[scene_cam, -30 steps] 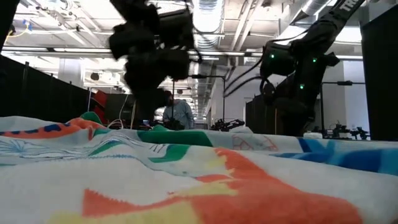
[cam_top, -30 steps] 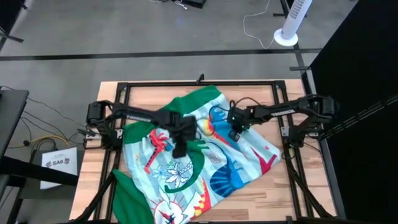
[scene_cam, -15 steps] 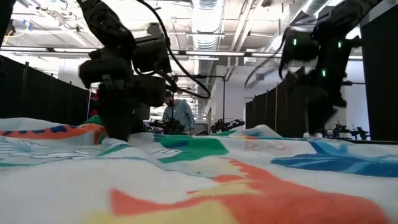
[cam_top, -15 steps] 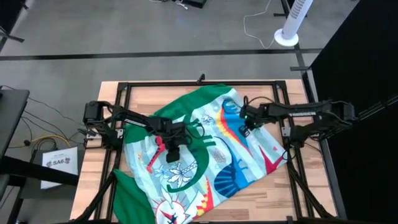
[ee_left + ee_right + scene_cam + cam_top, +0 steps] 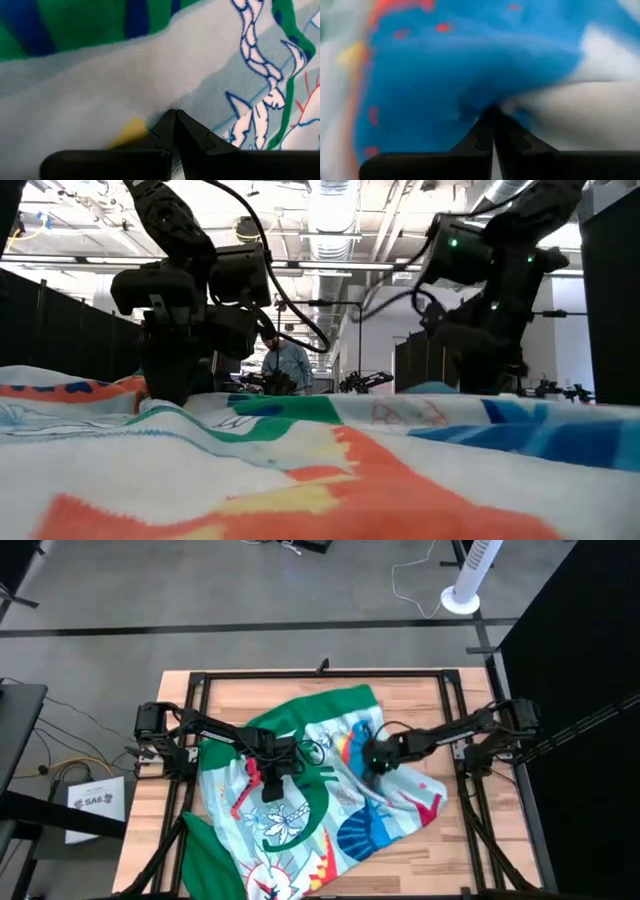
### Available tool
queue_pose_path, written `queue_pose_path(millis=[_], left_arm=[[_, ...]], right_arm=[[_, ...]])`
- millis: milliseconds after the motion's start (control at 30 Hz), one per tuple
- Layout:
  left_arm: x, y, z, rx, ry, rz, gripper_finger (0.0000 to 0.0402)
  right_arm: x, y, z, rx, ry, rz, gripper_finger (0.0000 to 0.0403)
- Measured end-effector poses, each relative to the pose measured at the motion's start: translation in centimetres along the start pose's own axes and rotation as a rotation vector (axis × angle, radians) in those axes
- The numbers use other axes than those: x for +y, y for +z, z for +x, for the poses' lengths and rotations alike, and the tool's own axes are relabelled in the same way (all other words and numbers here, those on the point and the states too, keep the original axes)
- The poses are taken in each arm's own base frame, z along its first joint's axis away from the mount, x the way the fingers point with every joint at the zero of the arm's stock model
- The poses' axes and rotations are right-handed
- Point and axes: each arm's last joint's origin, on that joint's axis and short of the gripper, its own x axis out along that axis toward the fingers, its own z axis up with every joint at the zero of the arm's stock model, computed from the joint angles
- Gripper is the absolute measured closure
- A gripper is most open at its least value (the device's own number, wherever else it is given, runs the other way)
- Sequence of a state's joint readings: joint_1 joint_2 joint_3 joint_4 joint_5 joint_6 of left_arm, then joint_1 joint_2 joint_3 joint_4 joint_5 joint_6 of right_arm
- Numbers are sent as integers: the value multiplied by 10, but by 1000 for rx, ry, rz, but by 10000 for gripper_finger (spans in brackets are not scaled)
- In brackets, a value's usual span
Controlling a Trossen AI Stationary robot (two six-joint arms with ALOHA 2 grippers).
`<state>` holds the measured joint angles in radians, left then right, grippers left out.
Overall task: Roll towel
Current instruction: Roll the multicolor dinosaur print towel
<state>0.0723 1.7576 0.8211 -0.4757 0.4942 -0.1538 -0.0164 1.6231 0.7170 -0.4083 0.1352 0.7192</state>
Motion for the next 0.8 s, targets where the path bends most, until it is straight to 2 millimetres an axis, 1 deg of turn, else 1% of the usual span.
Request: queue_pose_path(millis=[33, 67, 100, 133, 167, 200, 233, 300, 333, 367, 400, 467, 533, 600, 667, 700, 733, 800], left_arm=[[0, 0, 0, 0, 0, -1, 398], [0, 0, 0, 0, 0, -1, 398], [1, 0, -1, -1, 1, -1, 398], [2, 0, -1, -1, -1, 2, 398], [2, 0, -1, 3, -5, 4, 398], [2, 0, -1, 5, -6, 2, 398], [3, 0, -2, 2, -5, -2, 398], [4, 0, -3, -2, -3, -6, 398], [4, -1, -3, 0, -2, -6, 398], [3, -1, -3, -1, -3, -4, 398], [4, 1, -3, -13, 3, 0, 398], [6, 1, -5, -17, 9, -11, 398], [6, 0, -5, -13, 9, -14, 398], [6, 0, -5, -14, 5, -18, 398], [6, 1, -5, -17, 7, -21, 398], [6, 1, -6, -18, 9, -20, 398], [6, 1, -6, -18, 8, -13, 398], [6, 1, -6, -23, 5, -6, 398]], right_arm=[[0, 2, 2, 8, 34, 33, 403], [5, 4, 3, 2, 146, 0, 403], [15, 7, 2, -4, 300, -76, 403], [26, 6, 0, -8, 404, -156, 403], [31, 3, -1, 10, 440, -219, 403], [30, 0, -3, 50, 401, -246, 403], [22, 0, -5, 88, 285, -223, 403], [-7, 1, -6, 127, -82, -101, 403], [-22, -3, -9, 157, -253, -59, 403], [-33, -5, -13, 180, -369, -34, 403], [-38, -5, -19, 174, -418, -19, 403], [-42, -2, -42, 99, -456, -17, 403], [-40, 7, -69, -83, -420, 32, 403], [-41, 3, -88, -195, -392, 81, 403], [-41, 1, -106, -289, -310, 131, 403], [-42, -1, -111, -318, -277, 153, 403], [-44, -5, -112, -315, -260, 165, 403], [-48, -14, -104, -267, -233, 170, 403]])
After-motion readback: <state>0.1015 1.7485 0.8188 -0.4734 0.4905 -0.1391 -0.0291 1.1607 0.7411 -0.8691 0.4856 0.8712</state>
